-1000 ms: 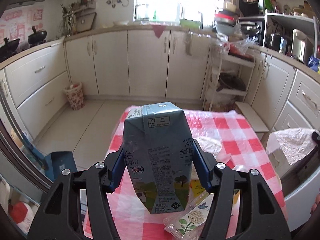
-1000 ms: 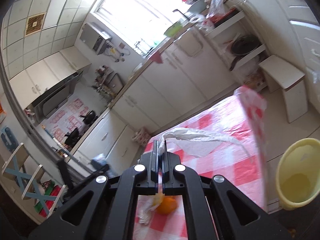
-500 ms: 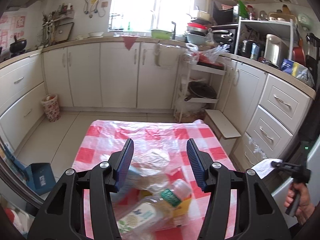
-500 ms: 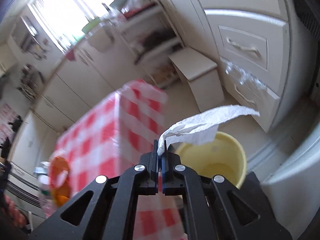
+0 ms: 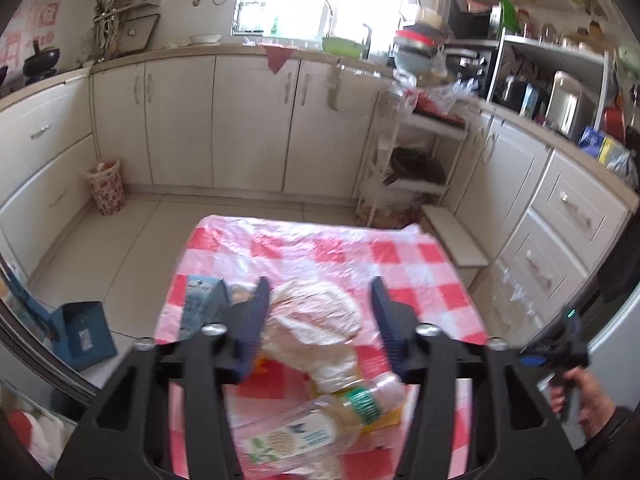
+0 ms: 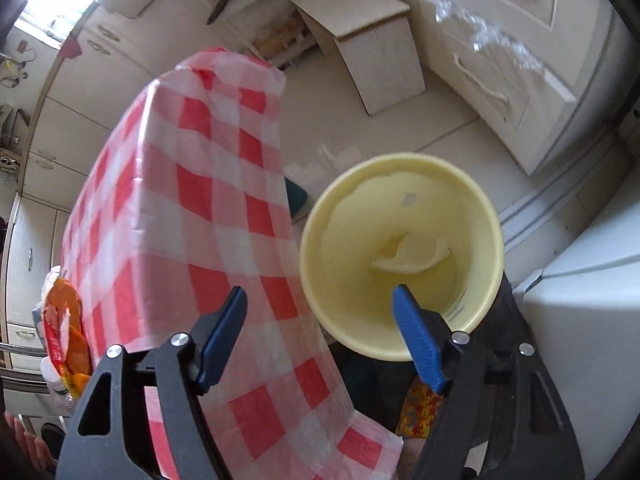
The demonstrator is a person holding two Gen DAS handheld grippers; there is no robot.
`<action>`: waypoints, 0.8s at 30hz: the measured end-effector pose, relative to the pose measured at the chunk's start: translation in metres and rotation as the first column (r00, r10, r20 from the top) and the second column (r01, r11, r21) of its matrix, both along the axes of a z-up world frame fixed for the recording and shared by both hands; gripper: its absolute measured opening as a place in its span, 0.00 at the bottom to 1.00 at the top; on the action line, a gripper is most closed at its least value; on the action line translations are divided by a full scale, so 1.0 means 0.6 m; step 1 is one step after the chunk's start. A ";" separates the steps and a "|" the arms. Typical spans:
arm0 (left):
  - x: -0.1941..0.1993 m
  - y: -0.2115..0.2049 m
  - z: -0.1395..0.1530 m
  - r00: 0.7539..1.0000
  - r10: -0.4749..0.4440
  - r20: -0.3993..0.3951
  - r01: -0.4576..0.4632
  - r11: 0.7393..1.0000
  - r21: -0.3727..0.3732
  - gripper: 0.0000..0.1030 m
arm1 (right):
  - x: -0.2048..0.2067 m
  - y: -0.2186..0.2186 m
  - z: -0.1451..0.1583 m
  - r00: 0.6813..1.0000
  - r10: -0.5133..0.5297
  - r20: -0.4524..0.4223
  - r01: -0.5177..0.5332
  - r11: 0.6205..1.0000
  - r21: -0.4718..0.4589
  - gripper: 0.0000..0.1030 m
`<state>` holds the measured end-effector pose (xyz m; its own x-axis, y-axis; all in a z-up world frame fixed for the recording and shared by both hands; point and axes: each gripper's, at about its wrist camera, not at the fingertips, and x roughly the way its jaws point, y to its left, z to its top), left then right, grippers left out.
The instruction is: Collect trash
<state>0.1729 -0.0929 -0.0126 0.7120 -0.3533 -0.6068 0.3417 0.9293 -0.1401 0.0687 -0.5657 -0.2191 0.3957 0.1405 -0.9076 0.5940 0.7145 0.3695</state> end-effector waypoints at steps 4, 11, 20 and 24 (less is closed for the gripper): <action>0.027 0.031 -0.046 0.994 0.045 -0.095 -0.035 0.994 0.105 0.71 | -0.004 0.026 0.090 0.994 -0.014 0.111 0.010 0.999 0.037 0.71; 0.135 0.139 -0.137 0.927 0.310 -0.211 -0.261 0.937 0.231 0.75 | 0.002 0.078 0.184 0.974 -0.001 0.227 -0.022 0.995 0.098 0.71; 0.231 0.137 -0.217 0.903 0.311 -0.297 -0.230 0.933 0.278 0.74 | 0.017 0.095 0.200 0.972 0.013 0.234 -0.038 0.994 0.101 0.71; 0.227 0.133 -0.213 0.899 0.281 -0.335 -0.238 0.957 0.163 0.33 | 0.024 0.105 0.208 0.970 0.022 0.241 -0.047 0.994 0.100 0.71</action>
